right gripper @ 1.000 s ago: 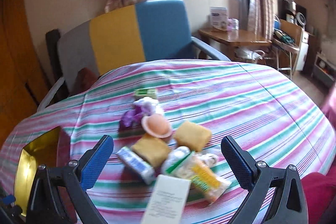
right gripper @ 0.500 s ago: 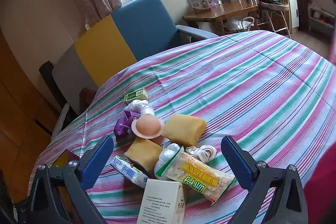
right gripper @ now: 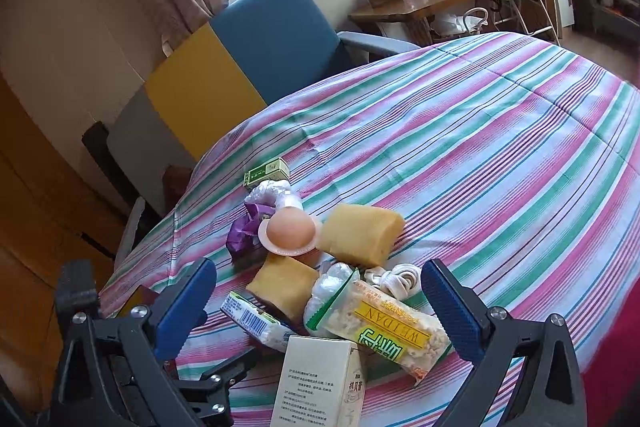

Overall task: Organize objects
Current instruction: 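Move both tools from the gold tray toward the pile of items, then grasp the white-blue barcode box with the left tool and carry it over the tray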

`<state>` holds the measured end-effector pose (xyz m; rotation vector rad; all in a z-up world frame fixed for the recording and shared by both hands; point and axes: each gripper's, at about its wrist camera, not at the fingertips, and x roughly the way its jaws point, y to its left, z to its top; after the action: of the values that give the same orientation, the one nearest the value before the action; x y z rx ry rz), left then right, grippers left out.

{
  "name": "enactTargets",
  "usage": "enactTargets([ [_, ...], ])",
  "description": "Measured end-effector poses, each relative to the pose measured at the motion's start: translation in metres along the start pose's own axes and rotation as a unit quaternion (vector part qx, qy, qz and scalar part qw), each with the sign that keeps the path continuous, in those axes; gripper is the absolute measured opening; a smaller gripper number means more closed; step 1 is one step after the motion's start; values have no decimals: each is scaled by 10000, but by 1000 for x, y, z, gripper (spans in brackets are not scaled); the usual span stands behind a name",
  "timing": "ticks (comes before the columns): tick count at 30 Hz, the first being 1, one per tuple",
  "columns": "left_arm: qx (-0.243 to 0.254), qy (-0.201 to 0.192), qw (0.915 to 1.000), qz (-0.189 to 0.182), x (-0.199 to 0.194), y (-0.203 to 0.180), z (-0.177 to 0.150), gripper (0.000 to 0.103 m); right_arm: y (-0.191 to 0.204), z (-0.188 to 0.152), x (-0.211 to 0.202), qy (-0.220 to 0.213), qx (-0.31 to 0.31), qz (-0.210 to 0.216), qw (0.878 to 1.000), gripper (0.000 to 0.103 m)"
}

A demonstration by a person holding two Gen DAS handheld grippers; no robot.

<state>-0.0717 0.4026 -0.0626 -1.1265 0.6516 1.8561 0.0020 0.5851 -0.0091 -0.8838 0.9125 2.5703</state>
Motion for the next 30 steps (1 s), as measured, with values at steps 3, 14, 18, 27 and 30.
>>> enactTargets([
  [3,1,19,10000,-34,8,-2,3,82,0,0,2,45,-10,6,10000,103],
  [14,-487,-365,9978,-254,-17,8,-15,74,-1,1,5,89,-63,-143,9998,103],
  [18,-850,-636,9942,-188,-57,19,-42,74,4,-1,9,217,-210,-199,9993,103],
  [27,-1454,-1161,9825,79,-139,59,-112,74,29,-50,8,996,-727,-473,9912,91],
  [30,-1781,-1201,9765,200,-153,81,-135,74,37,-70,11,1183,-992,-731,9853,84],
])
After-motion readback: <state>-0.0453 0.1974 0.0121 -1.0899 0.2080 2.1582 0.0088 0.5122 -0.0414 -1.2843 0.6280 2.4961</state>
